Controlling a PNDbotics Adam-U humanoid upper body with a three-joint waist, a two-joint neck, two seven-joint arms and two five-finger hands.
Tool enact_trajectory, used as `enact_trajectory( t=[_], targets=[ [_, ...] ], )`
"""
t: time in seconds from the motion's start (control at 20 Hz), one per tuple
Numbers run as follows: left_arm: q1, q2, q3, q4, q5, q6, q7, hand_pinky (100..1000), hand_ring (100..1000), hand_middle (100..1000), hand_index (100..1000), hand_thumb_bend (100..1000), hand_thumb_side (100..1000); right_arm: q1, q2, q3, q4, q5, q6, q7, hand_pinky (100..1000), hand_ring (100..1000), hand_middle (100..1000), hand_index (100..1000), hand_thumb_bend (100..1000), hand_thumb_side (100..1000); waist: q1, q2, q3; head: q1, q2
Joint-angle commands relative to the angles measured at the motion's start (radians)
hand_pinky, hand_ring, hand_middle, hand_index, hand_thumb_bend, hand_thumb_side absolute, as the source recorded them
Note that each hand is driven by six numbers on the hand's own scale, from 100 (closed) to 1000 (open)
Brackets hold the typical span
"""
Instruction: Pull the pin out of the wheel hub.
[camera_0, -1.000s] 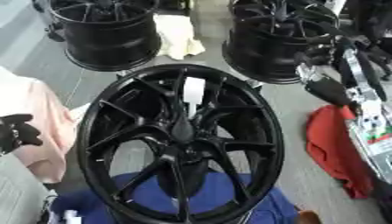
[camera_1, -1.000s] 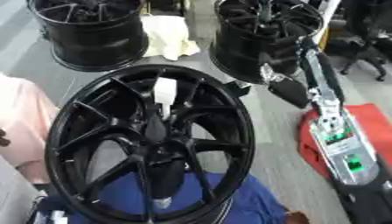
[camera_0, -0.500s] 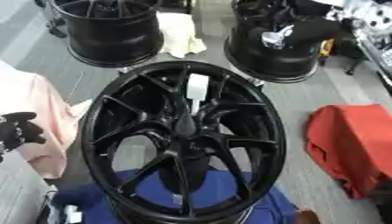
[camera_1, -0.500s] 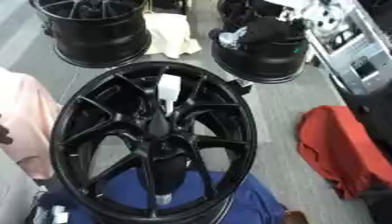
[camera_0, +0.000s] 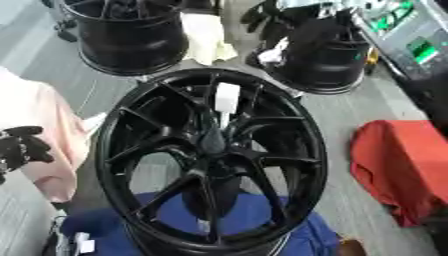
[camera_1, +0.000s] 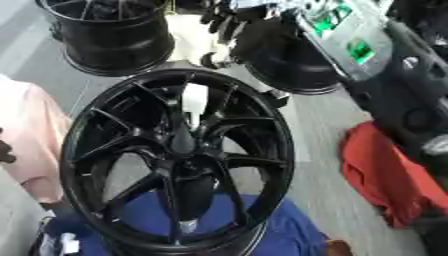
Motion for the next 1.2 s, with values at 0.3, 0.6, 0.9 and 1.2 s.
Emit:
enact_trajectory(
  t=[0.3, 0.6, 0.9, 1.2],
  targets=[
    [-0.006, 0.024, -0.009, -0.013, -0.002, 0.002, 0.000, 783, 638, 630, 853, 158, 722, -0.035, 0.092, 0.001, 0.153, 0.152, -0.089, 0.017, 870, 921, 940, 1000, 385, 481, 0.007, -0.020, 0.003, -0.010, 0.000],
    [-0.005, 0.023, -0.010, -0.012, -0.003, 0.002, 0.000, 783, 638, 630, 853, 158, 722, -0.033, 0.122, -0.006, 0.220, 0.217, -0.133, 0.017, 874, 920, 938, 1000, 391, 493, 0.008, -0.019, 0.004, -0.010, 0.001],
    [-0.005, 0.022, -0.011, -0.012, -0.004, 0.001, 0.000, 783, 638, 629, 853, 158, 723, -0.031, 0.149, -0.023, 0.277, 0.270, -0.156, 0.017, 858, 892, 894, 984, 391, 508, 0.009, -0.019, 0.005, -0.012, 0.002],
    [-0.005, 0.021, -0.011, -0.012, -0.005, 0.002, 0.000, 783, 638, 629, 853, 158, 723, -0.025, 0.166, -0.027, 0.321, 0.294, -0.183, 0.017, 792, 793, 764, 884, 394, 510, 0.009, -0.018, 0.008, -0.012, 0.003]
  ],
)
